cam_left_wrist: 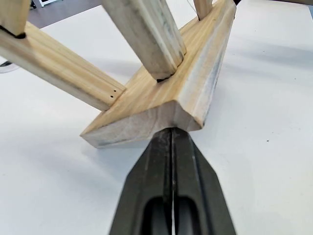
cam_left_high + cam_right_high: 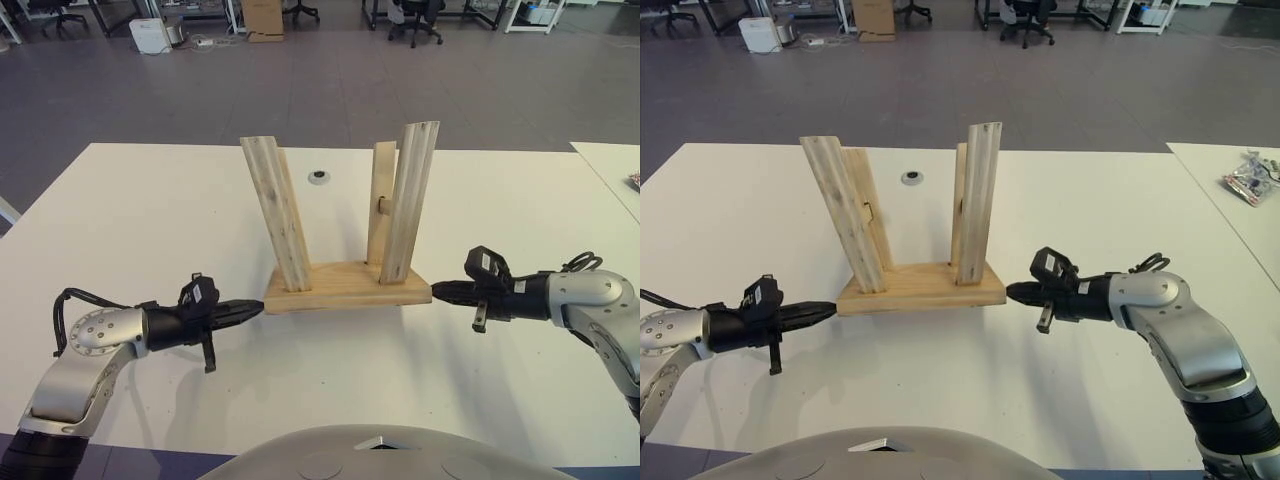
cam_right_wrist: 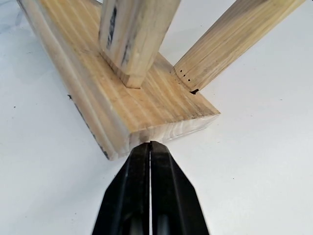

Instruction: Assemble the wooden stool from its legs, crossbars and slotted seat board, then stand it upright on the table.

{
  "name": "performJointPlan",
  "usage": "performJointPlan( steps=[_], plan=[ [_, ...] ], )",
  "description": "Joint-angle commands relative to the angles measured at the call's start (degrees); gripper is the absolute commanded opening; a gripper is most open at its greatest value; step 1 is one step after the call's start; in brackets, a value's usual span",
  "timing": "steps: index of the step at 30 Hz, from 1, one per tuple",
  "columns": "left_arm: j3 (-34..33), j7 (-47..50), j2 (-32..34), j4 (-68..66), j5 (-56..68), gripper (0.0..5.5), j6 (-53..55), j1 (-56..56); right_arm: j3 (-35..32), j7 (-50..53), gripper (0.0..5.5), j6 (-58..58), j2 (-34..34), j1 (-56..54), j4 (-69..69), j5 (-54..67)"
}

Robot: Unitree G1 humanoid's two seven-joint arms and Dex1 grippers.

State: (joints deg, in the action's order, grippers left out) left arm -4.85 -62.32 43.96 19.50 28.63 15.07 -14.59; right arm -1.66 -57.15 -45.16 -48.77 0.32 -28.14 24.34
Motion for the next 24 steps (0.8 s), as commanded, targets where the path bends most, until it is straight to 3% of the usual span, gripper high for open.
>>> performJointPlan(
  steps=[1,7,12,13,17,24],
  plan=[
    [0.44,-0.14,-3.22,7.34,9.58,0.04,3.94,3.10,-0.60,-2.96,0.00,-1.55,5.21,-3.88,-7.86,13.20],
    [-1.10,2.89,-6.17,8.62,13.71,0.04,7.71,3.52,-2.51,-2.78,0.00,-2.48,6.12,-4.63,-7.03,14.03],
    [-0.12,3.47,-6.79,9.93,14.43,0.04,10.15,1.63,-3.73,0.46,0.00,-9.93,6.90,-6.49,-5.73,16.35],
    [0.68,3.52,-5.55,9.00,13.69,0.00,12.28,1.29,-3.32,0.04,0.21,-10.30,6.47,-6.43,-5.58,16.05],
    [2.96,0.85,-2.46,0.76,5.11,0.54,8.39,-1.19,-1.92,-1.54,0.65,-9.81,4.82,-5.45,-4.79,14.33],
    [-1.55,-2.64,0.63,-24.25,-6.04,1.86,-9.29,-0.25,1.67,-6.83,2.00,-0.09,-2.13,-4.16,7.08,6.66]
  ],
)
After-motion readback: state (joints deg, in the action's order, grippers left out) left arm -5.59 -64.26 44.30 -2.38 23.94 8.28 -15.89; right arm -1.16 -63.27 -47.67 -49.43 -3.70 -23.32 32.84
